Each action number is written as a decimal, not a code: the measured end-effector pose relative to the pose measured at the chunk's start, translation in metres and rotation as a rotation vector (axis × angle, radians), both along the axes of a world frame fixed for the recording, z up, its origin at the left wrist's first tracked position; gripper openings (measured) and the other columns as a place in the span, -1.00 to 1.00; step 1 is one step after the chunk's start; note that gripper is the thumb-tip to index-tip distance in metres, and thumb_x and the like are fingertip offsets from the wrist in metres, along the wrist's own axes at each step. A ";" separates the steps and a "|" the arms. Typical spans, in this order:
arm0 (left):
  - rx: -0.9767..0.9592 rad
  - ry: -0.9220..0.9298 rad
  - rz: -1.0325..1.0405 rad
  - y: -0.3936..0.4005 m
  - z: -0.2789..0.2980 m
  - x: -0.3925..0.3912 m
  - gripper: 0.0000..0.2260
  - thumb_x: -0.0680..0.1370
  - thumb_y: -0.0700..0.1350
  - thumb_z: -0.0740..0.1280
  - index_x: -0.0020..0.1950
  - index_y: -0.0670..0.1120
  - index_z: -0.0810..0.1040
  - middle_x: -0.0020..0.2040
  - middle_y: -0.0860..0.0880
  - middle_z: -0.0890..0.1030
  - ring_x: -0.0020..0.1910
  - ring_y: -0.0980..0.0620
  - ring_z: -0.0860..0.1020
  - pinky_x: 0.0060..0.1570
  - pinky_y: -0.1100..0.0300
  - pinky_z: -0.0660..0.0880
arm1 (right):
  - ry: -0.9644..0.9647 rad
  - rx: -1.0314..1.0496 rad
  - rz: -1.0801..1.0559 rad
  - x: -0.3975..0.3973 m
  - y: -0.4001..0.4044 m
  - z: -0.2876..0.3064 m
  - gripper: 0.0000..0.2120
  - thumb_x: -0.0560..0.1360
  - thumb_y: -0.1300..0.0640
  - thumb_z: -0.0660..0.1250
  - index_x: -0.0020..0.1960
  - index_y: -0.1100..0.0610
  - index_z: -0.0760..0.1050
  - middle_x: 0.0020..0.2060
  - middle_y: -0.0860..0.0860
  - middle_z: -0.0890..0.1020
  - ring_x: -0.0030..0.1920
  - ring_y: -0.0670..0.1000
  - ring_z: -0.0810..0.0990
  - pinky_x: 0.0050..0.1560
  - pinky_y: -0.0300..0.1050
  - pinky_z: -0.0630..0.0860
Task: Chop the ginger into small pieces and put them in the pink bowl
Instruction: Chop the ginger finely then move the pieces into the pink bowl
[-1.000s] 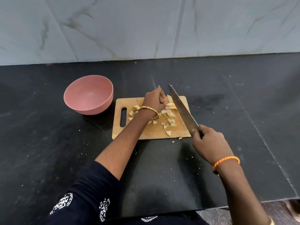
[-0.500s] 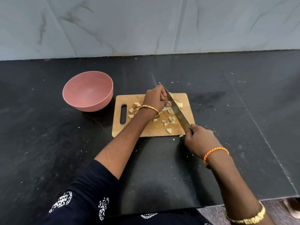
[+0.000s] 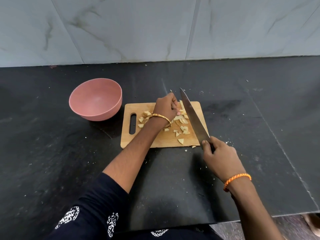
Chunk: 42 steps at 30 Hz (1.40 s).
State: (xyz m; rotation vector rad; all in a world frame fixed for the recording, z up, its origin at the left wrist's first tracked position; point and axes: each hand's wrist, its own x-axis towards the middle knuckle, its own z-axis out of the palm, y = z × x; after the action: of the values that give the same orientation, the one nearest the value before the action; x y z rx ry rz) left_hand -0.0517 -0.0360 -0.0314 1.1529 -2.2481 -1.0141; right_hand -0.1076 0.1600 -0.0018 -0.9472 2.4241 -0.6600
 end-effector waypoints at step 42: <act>-0.168 -0.327 -0.254 -0.034 0.008 -0.030 -0.79 0.52 -0.15 0.32 0.13 -0.12 0.61 0.12 -0.10 0.60 0.10 -0.08 0.54 0.18 0.09 0.46 | -0.151 -0.057 -0.181 -0.015 0.006 -0.009 -0.69 0.58 0.04 0.15 -0.31 0.12 0.35 -0.39 0.09 0.53 -0.31 0.09 0.48 -0.31 -0.10 0.38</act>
State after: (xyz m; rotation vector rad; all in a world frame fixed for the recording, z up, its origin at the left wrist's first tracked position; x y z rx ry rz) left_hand -0.0816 -0.0697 -0.0237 1.0413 -2.7350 -0.7480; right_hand -0.1227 0.1665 -0.0106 -0.6781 2.3841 -0.8376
